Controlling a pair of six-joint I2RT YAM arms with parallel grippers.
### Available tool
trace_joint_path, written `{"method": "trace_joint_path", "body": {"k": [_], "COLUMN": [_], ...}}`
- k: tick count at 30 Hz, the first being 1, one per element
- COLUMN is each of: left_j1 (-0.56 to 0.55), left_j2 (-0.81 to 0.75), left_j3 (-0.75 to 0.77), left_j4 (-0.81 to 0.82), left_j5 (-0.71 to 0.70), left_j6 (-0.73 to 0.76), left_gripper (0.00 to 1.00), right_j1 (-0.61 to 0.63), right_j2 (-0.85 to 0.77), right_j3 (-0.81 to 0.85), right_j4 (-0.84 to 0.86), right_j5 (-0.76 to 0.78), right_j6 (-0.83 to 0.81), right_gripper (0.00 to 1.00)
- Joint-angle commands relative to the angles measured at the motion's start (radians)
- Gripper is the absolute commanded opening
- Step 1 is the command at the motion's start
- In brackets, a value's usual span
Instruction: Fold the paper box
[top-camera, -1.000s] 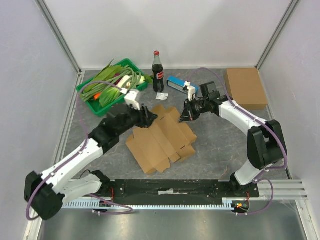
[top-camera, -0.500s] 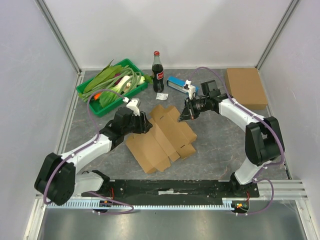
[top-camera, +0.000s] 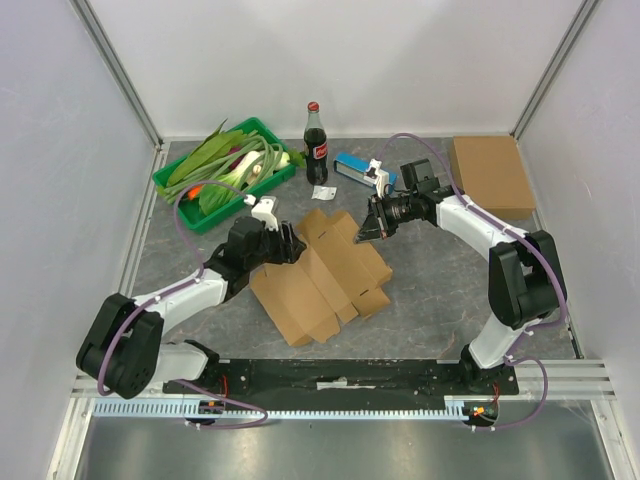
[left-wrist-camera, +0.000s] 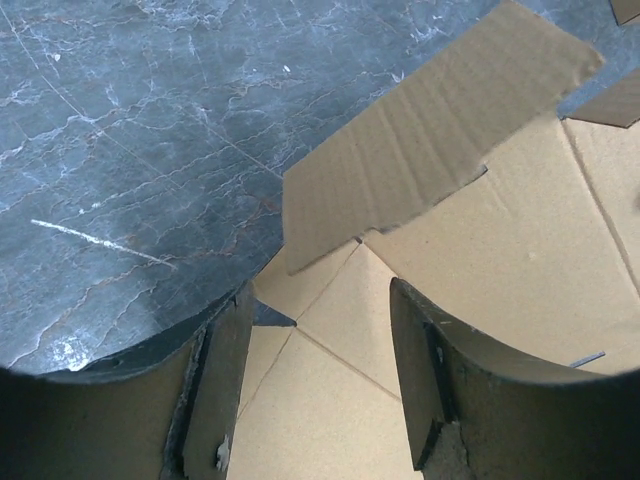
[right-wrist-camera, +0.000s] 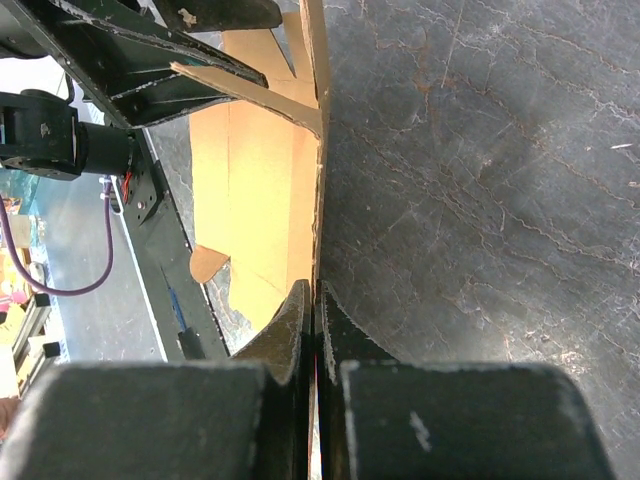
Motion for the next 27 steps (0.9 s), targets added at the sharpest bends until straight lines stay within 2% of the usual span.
{"method": "trace_joint_path", "body": {"k": [1,5,9,11,14,15,18,21,25,26,27], "left_j1": [0.003,0.003,0.003,0.003,0.003,0.005,0.025,0.026,0.025,0.025,0.023], "left_j2": [-0.006,0.028,-0.032,-0.066,-0.086,-0.081,-0.025,0.047,0.068,0.054,0.046], "left_j3": [-0.026,-0.008,-0.011,-0.029,-0.026,-0.029,-0.036,-0.022,-0.011,-0.013,-0.016], "left_j4": [0.113,0.104,0.070,0.075,0.058,0.076,0.145,0.185,0.165,0.162,0.159], "left_j5": [0.021,0.010,-0.086,-0.089,-0.103,-0.094,0.074,0.172,0.158,0.150,0.127], "left_j6": [0.044,0.049,0.027,0.012,0.004,0.010,0.014,0.006,0.012,0.017,0.024], "left_gripper": [0.64,0.58,0.66,0.69,0.69,0.67,0.48,0.44,0.45,0.47,0.54], "right_j1": [-0.004,-0.004,-0.005,-0.004,-0.005,-0.004,-0.004,-0.002,-0.004,-0.004,-0.004], "right_j2": [0.006,0.010,0.006,0.007,0.010,0.010,0.007,0.004,0.004,0.004,0.004], "right_j3": [0.043,0.046,0.048,0.049,0.051,0.051,0.052,0.058,0.061,0.060,0.060], "right_j4": [0.002,-0.001,-0.015,-0.023,-0.027,-0.029,-0.026,-0.029,-0.027,-0.027,-0.027], "right_j5": [-0.032,-0.029,-0.001,0.008,0.014,0.013,0.010,0.002,-0.003,-0.003,-0.003], "right_j6": [-0.023,-0.026,-0.034,-0.039,-0.043,-0.045,-0.045,-0.043,-0.045,-0.046,-0.048], "right_gripper": [0.00,0.00,0.00,0.00,0.00,0.00,0.00,0.00,0.00,0.00,0.00]}}
